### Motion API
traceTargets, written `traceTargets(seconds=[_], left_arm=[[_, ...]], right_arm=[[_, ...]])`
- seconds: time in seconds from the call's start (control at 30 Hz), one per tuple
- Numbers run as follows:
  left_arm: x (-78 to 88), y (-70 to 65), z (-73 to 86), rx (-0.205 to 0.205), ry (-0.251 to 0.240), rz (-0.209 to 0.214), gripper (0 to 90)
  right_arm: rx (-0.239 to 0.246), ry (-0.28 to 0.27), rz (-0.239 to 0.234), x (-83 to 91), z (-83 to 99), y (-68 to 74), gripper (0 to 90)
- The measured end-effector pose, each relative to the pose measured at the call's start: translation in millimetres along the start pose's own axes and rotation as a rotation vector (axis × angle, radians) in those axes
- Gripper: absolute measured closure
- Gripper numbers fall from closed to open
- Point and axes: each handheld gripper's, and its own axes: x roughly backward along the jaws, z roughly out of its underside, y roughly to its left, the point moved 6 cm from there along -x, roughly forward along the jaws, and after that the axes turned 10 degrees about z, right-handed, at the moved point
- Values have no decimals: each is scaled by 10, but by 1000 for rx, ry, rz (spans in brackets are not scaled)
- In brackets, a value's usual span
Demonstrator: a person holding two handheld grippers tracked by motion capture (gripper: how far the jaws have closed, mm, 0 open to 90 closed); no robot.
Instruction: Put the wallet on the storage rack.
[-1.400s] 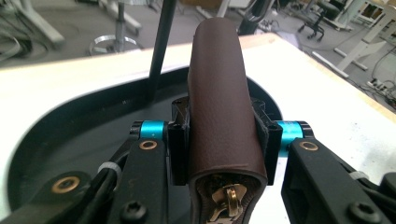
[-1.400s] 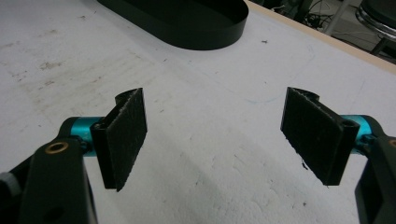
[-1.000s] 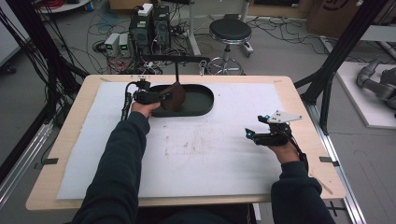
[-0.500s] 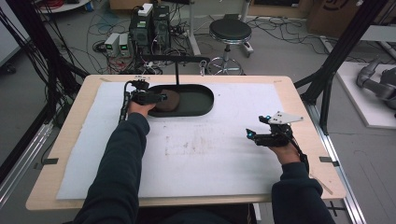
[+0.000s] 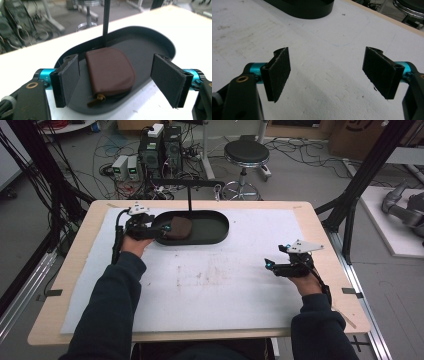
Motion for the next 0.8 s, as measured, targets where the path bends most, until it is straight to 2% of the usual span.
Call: traceTargets(seconds=[0.07, 0.23, 0.37, 0.47, 0.57, 0.8], left_arm=[[167, -47, 78, 3, -52, 2, 232], [422, -101, 276, 10, -106, -9, 222], [538, -183, 423, -10, -104, -2, 222], [605, -255, 514, -25, -109, 18, 223], [636, -284, 543, -27, -110, 23, 223], [656, -326, 625, -32, -102, 26, 223]], right_arm=[[2, 7, 5, 0, 14, -11, 222], [-11, 17, 7, 3, 40, -24, 220], [-16, 16, 8, 9, 53, -35, 220], [-23, 9, 14, 17, 49, -48, 220], [-30, 5, 13, 24, 48, -57, 220], [-10, 7, 23, 44, 55, -38, 220]])
